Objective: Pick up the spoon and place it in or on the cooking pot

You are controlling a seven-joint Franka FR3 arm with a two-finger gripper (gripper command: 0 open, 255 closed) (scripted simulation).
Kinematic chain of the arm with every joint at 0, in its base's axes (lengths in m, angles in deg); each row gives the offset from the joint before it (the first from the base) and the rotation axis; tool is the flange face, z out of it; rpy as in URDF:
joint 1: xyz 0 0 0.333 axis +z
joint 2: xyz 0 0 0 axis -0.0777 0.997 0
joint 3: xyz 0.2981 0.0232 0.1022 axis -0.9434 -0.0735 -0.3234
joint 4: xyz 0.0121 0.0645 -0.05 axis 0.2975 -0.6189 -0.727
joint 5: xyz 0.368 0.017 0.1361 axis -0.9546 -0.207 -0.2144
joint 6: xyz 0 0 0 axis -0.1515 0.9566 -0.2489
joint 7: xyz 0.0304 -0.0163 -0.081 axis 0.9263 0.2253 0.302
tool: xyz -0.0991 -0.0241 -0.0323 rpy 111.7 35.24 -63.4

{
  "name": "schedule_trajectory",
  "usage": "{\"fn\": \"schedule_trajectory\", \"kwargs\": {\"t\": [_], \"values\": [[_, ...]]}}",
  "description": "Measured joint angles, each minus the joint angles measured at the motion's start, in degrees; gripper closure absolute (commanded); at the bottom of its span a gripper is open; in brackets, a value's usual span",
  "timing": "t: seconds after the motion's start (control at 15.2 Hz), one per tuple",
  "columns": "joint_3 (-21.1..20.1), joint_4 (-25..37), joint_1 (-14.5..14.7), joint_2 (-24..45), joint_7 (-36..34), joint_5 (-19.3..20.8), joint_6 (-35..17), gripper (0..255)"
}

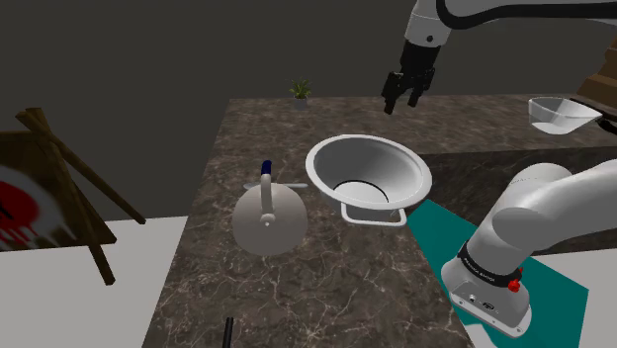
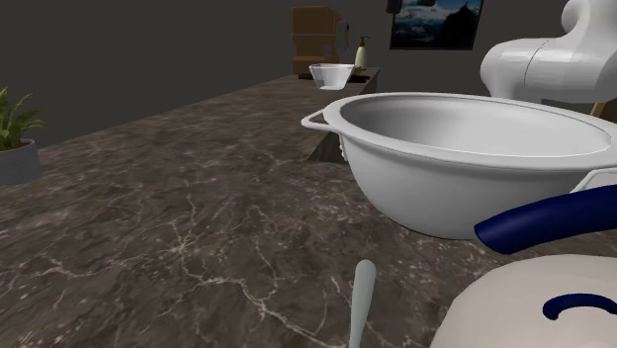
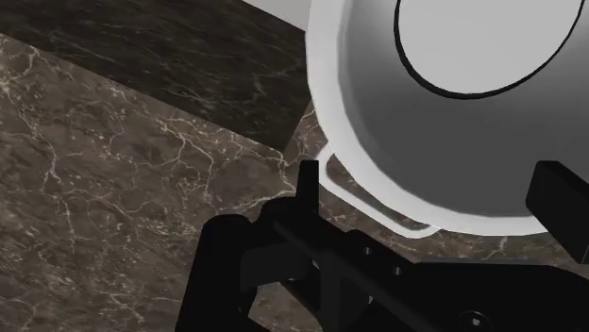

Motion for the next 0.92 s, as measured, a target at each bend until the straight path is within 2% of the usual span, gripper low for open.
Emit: {"fn": "schedule_trajectory", "kwargs": {"t": [0.2, 0.92], "values": [[-0.60, 1.07, 0.75, 2.81, 0.74, 0.06, -1.17, 0], [-6.03, 13.31, 5.97, 26.79, 7.03, 2.69, -7.50, 0]]}}
